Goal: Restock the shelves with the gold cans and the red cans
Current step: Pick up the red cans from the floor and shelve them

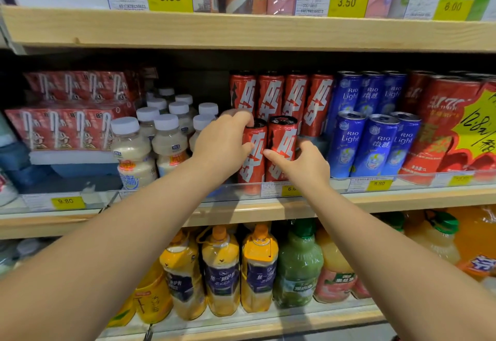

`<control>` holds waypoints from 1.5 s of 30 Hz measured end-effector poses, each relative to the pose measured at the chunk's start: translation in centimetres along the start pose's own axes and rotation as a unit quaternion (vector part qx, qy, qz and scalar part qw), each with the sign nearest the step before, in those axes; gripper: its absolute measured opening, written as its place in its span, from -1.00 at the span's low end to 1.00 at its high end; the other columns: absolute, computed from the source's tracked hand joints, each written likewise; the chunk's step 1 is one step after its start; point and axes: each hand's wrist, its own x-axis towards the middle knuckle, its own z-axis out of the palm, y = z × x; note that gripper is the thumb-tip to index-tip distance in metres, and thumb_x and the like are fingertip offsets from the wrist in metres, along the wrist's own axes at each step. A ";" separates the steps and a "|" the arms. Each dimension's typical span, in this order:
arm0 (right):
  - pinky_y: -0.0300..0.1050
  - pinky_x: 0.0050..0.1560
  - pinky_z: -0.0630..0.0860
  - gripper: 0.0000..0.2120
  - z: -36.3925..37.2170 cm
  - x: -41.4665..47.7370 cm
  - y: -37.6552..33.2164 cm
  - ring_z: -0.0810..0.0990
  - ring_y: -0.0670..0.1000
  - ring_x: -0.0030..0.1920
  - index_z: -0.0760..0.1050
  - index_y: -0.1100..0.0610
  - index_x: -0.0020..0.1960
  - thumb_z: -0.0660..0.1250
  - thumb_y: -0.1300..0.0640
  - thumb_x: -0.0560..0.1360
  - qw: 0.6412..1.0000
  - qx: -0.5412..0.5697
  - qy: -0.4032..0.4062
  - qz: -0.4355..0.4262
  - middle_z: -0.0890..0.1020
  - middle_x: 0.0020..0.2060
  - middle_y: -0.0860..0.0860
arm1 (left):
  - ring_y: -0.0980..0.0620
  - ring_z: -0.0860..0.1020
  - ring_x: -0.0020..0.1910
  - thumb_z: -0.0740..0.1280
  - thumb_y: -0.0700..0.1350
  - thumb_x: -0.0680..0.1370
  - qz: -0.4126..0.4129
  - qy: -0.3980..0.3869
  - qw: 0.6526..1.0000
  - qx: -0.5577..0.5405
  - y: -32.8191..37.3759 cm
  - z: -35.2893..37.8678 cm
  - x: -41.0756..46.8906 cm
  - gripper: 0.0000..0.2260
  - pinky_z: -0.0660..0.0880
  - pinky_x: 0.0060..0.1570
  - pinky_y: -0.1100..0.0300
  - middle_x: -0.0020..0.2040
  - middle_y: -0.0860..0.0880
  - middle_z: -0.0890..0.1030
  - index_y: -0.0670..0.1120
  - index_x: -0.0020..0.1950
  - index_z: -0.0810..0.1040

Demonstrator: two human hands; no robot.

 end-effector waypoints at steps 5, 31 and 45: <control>0.18 0.13 0.48 -0.33 0.0 -0.5 1.1 0.55 0.01 0.04 0.42 -0.03 0.07 0.30 -0.50 0.20 0.999 0.024 -0.031 0.001 0.56 0.03 -0.06 | -0.04 0.51 0.13 0.34 -0.01 0.51 0.011 0.020 1.000 -0.002 0.7 0.1 0.1 -0.71 0.42 -0.10 0.12 0.18 -0.04 0.55 0.00 0.21 0.47; -0.09 -0.12 0.45 -0.36 1.3 -0.8 1.5 0.58 0.01 0.06 0.31 -0.02 0.21 0.42 -0.31 0.30 0.998 -0.013 -0.058 -0.034 0.60 0.11 -0.06 | -0.01 0.51 0.14 0.33 -0.10 0.52 0.010 0.031 0.999 -0.013 -1.1 0.2 0.8 -0.76 0.36 -0.05 0.21 0.20 -0.04 0.55 -0.03 0.19 0.51; 0.07 0.25 0.36 -0.49 0.1 -3.8 3.8 0.51 0.01 0.17 0.45 0.04 0.25 0.38 -0.21 0.41 0.995 -0.013 0.075 -0.068 0.59 0.11 -0.06 | -0.02 0.44 0.23 0.32 -0.20 0.49 0.052 0.118 0.979 -0.156 2.4 4.1 -5.4 -0.74 0.30 0.24 0.17 0.20 -0.06 0.54 -0.11 0.18 0.53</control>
